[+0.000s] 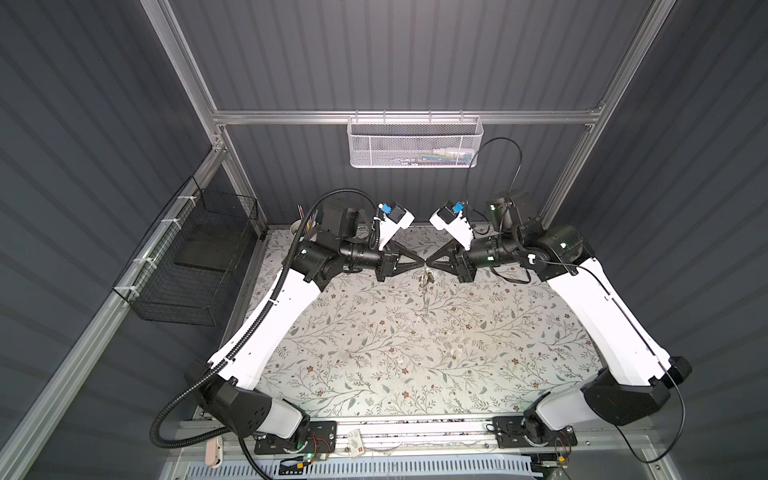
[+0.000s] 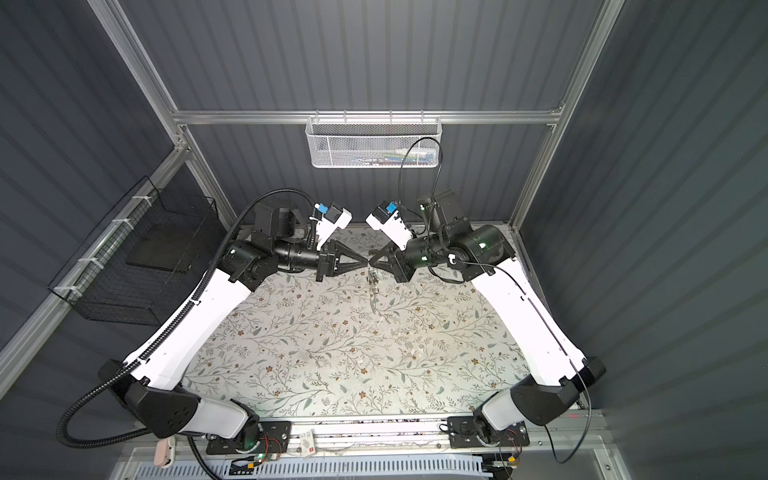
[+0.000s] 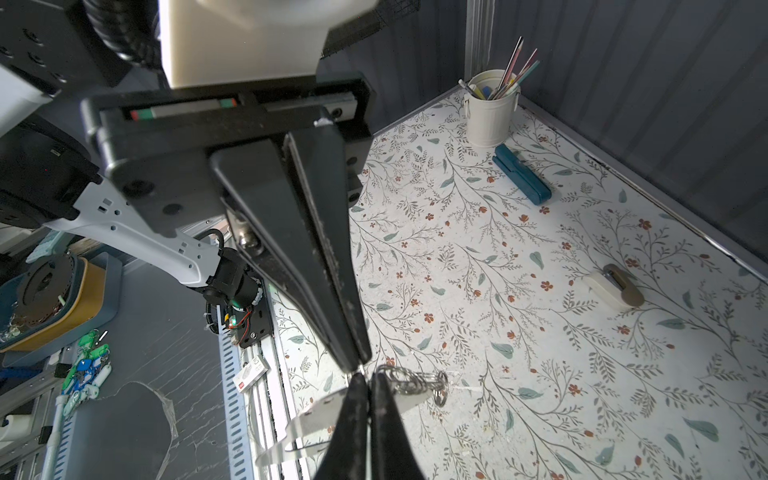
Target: Put the keys on the keyring
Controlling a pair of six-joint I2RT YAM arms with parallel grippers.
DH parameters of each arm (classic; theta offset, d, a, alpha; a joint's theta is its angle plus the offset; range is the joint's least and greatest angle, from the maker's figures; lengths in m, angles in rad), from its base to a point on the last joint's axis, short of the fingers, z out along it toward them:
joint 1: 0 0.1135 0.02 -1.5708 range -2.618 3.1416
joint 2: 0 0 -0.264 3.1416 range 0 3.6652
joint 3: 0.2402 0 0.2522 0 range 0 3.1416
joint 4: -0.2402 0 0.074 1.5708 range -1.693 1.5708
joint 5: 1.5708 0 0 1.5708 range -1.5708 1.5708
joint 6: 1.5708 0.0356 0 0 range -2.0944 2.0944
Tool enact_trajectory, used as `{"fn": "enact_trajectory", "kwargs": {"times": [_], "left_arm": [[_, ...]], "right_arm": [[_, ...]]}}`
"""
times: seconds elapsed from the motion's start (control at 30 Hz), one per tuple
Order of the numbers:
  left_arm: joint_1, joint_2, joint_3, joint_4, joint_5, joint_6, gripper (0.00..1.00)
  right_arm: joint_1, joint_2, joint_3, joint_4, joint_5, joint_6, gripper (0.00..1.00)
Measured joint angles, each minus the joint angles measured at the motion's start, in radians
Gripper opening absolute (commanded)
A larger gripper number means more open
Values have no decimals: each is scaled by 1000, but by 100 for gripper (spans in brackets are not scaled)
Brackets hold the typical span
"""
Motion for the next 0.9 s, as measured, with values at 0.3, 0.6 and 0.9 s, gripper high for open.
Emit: {"fn": "enact_trajectory", "kwargs": {"times": [0.3,0.6,0.9], "left_arm": [[0,-49,-138,212,-29,-78,0],[0,-108,-257,571,-98,-225,0],[0,-114,-357,991,-193,-419,0]], "right_arm": [[-23,-69,-106,113,-1,76,34],[-167,-293,-401,463,-26,333,39],[-212,-316,-487,813,-120,629,38]]}}
